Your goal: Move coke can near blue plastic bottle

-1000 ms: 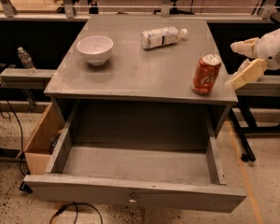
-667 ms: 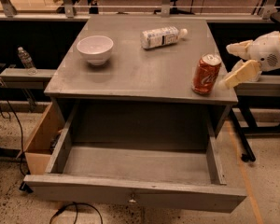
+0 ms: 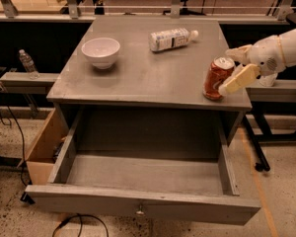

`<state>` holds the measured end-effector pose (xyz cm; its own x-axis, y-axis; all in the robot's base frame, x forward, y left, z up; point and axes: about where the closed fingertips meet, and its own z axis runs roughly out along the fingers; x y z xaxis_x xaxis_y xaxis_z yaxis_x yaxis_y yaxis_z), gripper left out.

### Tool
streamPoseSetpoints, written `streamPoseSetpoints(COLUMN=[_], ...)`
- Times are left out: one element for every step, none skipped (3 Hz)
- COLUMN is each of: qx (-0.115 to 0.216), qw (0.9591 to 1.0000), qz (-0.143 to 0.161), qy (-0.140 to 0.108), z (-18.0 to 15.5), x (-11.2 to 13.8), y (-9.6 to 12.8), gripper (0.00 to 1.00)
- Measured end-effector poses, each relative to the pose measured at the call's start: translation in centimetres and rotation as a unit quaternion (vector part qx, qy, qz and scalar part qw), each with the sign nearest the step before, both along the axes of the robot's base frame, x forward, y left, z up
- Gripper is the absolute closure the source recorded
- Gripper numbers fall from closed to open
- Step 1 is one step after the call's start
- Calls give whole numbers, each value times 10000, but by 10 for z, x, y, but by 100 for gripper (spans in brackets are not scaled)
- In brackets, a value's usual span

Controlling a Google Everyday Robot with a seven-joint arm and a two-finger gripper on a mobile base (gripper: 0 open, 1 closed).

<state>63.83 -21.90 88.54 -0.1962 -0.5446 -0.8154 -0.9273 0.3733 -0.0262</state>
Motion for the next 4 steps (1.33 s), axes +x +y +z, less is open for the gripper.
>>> streamPoseSetpoints(qx=[26, 45, -61, -198], qw=[9999, 9999, 9999, 9998], qz=[102, 133, 122, -7], qy=[60, 83, 92, -92], z=[-1, 0, 5, 25], x=[-1, -2, -2, 2], y=[12, 17, 19, 9], gripper=[17, 41, 64, 88])
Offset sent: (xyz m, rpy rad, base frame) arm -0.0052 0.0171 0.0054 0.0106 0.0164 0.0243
